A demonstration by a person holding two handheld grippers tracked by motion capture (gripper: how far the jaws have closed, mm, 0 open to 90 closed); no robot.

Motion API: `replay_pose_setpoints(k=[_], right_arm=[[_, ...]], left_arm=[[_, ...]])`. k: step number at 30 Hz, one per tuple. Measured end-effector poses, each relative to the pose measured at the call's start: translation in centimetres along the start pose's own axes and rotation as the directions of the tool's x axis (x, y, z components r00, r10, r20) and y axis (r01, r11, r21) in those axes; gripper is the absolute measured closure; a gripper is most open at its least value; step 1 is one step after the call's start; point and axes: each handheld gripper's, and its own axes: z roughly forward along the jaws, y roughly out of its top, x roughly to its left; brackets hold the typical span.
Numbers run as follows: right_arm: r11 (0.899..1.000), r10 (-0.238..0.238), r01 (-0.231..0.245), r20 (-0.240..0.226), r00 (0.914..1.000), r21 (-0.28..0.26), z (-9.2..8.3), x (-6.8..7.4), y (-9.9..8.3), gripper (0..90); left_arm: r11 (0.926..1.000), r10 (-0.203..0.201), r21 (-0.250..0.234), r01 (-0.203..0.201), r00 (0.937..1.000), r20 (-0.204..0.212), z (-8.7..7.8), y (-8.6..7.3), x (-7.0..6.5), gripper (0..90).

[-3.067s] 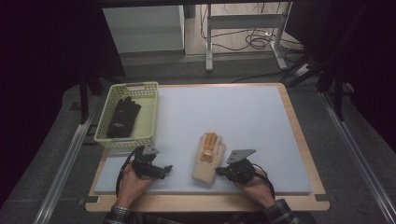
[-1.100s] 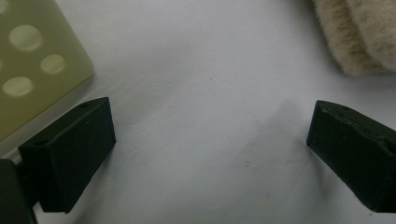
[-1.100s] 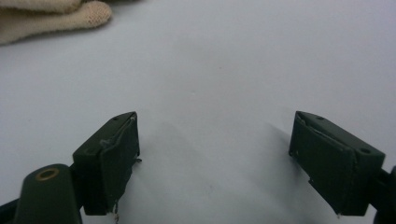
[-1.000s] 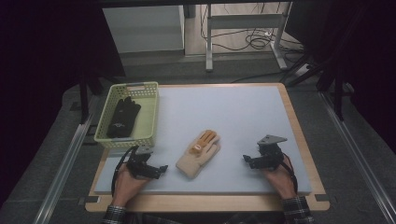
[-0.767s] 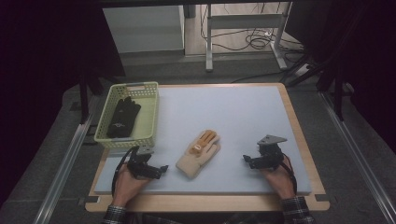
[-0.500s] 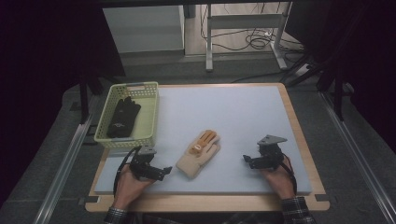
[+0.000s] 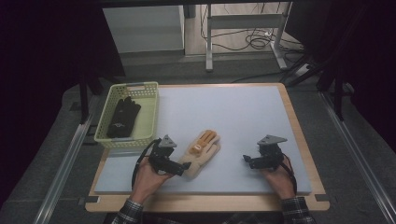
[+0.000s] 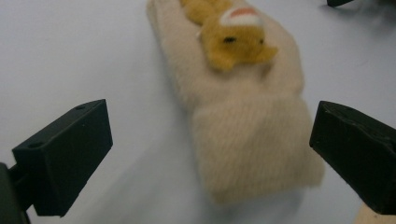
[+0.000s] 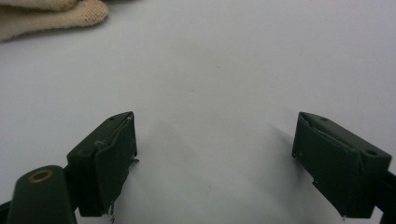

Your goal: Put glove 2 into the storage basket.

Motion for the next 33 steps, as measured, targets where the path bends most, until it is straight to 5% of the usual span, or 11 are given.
replay_pose_setpoints(k=[13,18,22,29,33], right_arm=[[1.000,0.000,0.000,0.001,1.0000,-0.001,0.0,0.0,0.0,13.6],[1.000,0.000,0.000,0.001,1.0000,-0.001,0.0,0.0,0.0,13.6],[1.000,-0.001,0.001,0.002,1.0000,-0.001,0.0,0.0,0.0,13.6],[1.000,-0.001,0.001,0.002,1.0000,-0.001,0.0,0.0,0.0,13.6],[1.000,-0.001,0.001,0.002,1.0000,-0.001,0.0,0.0,0.0,13.6]], left_arm=[[0.9970,0.027,0.073,-0.027,0.9996,0.005,4.7,2.0,-1.4,0.0],[0.9873,0.069,0.146,-0.061,0.9965,-0.048,6.8,2.2,-2.3,0.0],[0.9876,0.064,0.147,-0.054,0.9958,-0.066,6.9,2.3,-2.5,1.0],[0.9906,0.057,0.128,-0.048,0.9960,-0.068,5.7,2.2,-1.8,36.6],[0.9916,0.056,0.120,-0.048,0.9964,-0.064,5.6,2.2,-1.8,47.6]])
